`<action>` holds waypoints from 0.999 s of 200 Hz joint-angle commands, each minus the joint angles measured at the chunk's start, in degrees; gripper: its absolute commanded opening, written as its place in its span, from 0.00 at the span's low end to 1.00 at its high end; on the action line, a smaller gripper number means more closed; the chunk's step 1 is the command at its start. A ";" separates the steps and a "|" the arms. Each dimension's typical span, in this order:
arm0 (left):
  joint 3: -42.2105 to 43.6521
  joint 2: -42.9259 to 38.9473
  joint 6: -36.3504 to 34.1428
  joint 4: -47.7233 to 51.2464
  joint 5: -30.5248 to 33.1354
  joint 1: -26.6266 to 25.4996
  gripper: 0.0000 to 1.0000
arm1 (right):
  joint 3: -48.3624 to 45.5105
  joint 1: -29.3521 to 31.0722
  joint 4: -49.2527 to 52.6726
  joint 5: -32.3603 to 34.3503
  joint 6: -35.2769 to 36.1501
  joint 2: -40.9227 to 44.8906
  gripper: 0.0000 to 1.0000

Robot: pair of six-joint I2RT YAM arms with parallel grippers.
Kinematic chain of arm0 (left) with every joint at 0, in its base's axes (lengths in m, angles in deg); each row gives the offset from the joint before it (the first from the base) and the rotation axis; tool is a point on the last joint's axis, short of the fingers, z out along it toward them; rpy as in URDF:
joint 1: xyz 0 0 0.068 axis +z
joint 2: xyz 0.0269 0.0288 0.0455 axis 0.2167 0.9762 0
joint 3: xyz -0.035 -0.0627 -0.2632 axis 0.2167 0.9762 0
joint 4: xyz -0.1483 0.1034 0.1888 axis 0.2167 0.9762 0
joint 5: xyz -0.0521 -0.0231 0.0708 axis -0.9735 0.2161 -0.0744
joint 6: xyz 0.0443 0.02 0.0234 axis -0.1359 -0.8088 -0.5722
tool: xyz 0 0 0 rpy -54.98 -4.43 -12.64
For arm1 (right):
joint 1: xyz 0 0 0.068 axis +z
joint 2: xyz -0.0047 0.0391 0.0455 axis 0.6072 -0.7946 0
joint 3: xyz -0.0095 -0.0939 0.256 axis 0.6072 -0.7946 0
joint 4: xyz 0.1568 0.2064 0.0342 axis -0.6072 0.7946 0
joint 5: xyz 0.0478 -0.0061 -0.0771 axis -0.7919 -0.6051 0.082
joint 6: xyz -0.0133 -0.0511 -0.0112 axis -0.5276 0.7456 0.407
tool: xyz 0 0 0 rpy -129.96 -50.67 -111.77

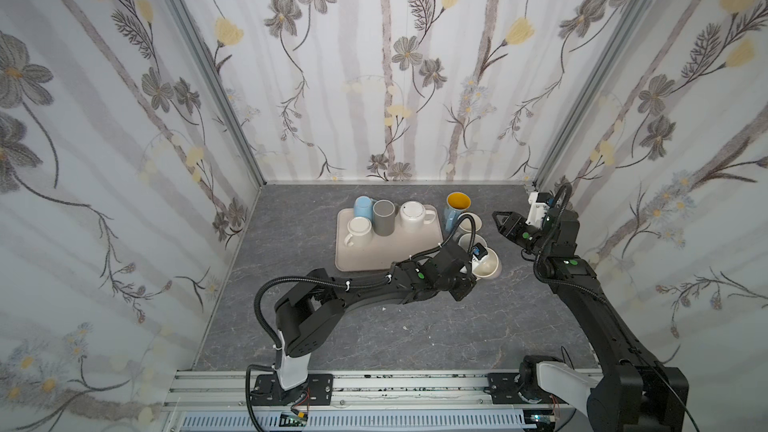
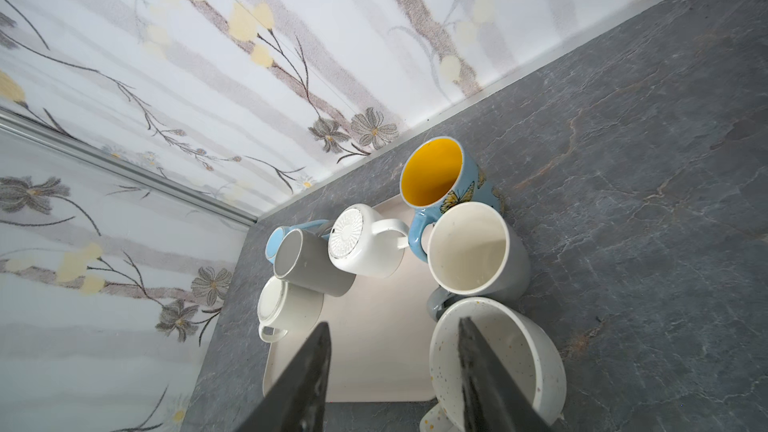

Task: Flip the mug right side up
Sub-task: 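Lower the pink mug beside the cream mug while the right gripper withdraws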

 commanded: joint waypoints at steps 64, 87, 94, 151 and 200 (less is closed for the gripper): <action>-12.45 11.27 2.76 10.79 1.69 0.20 0.00 | -2.31 -0.91 -0.41 0.07 0.50 1.75 0.49; -13.28 12.06 4.22 12.39 3.72 0.77 0.00 | -2.61 -0.91 -0.73 -0.04 0.57 1.81 0.49; -13.37 12.16 4.49 12.69 3.95 0.96 0.00 | -2.72 -0.92 -0.85 -0.09 0.56 1.72 0.49; -15.36 13.74 4.45 16.02 5.63 1.51 0.04 | -2.88 -0.82 -1.15 -0.45 0.73 1.35 0.49; -16.52 14.05 4.70 17.07 6.00 1.54 0.24 | -3.06 -0.74 -1.40 -0.48 0.76 0.97 0.49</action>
